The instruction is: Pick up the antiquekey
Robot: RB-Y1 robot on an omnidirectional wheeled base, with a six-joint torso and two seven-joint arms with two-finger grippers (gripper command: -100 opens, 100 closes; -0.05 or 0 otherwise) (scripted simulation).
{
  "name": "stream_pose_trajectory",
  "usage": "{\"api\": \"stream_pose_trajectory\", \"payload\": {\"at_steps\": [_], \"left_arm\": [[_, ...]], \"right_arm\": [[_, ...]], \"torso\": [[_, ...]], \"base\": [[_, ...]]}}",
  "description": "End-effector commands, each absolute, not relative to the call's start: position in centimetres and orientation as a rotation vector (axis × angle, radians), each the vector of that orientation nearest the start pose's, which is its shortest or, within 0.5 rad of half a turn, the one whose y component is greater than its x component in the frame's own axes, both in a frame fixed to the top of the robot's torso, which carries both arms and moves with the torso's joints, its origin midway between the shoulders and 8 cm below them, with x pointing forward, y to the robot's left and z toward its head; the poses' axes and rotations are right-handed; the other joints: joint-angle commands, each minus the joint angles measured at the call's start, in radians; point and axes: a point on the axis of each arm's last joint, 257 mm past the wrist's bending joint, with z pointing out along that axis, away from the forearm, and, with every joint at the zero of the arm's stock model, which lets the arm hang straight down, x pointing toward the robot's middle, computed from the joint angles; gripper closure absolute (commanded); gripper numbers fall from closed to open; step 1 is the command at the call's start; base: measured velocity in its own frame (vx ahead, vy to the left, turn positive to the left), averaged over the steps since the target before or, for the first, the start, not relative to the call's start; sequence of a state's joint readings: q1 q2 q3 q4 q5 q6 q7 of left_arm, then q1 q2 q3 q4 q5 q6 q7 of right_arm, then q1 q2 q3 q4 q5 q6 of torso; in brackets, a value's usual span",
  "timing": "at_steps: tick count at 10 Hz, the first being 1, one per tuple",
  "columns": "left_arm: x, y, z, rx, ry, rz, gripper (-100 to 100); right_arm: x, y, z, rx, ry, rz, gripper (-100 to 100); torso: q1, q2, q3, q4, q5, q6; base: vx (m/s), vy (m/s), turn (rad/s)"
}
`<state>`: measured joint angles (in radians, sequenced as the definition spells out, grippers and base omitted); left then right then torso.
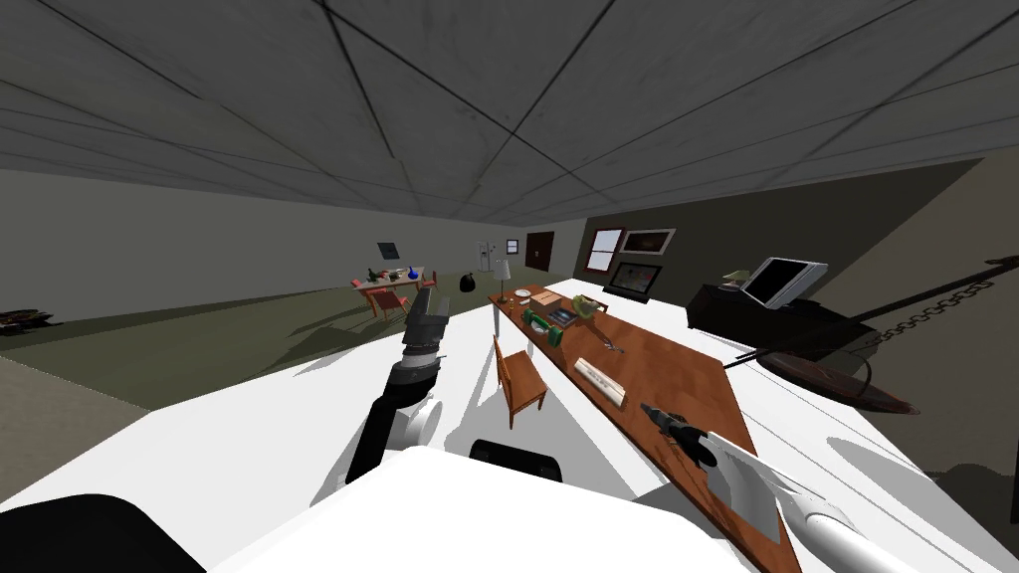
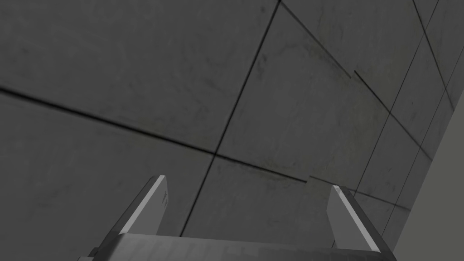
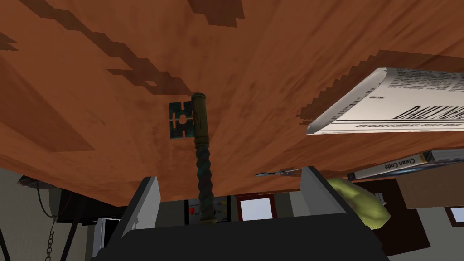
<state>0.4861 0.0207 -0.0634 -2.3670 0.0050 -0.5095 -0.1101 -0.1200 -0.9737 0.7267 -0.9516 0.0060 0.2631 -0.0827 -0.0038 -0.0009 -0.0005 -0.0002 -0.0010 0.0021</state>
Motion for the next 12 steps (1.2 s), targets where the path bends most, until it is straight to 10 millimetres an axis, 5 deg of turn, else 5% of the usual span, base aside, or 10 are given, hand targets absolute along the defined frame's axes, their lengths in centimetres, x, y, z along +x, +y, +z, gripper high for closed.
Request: {"api": "stream_pose_trajectory", "payload": {"at_steps": [1,2,6,7,8,11,12], "left_arm": [[32.6,25.2,6.7,-0.529,0.572,-1.296,0],[32.6,25.2,6.7,-0.529,0.572,-1.296,0],[32.6,25.2,6.8,-0.529,0.572,-1.296,0],[32.6,25.2,6.8,-0.529,0.572,-1.296,0],[32.6,25.2,6.8,-0.529,0.572,-1.296,0],[32.6,25.2,6.8,-0.529,0.572,-1.296,0],[32.6,25.2,6.8,-0.529,0.572,-1.296,0]], "right_arm": [[36.7,-59.9,-45.9,0.769,2.265,-0.243,-100],[36.7,-59.9,-45.9,0.768,2.266,-0.243,100],[36.8,-59.9,-45.8,0.768,2.263,-0.242,100],[36.7,-60.0,-45.8,0.767,2.264,-0.244,0],[36.8,-60.0,-45.2,0.761,2.267,-0.239,100],[36.8,-60.1,-44.8,0.754,2.269,-0.239,100],[36.7,-60.0,-44.8,0.755,2.27,-0.239,0]], "torso": [[0.0,0.0,0.0,0.0,0.0,0.0],[0.001,0.001,0.0,0.0,0.0,0.0],[0.003,0.0,-0.001,-0.001,0.0,0.0],[0.003,0.0,0.0,-0.001,0.0,0.0],[0.003,0.0,0.0,-0.001,0.0,0.0],[0.007,0.004,0.002,0.0,0.001,0.0],[0.005,0.003,0.002,0.001,0.0,0.0]], "base": [[0.007,-0.021,0.01],[0.0,0.0,0.0],[0.0,-0.001,0.0],[0.0,0.0,0.0],[-0.017,0.035,-0.062],[-0.025,0.05,-0.041],[-0.003,0.006,0.0]]}}
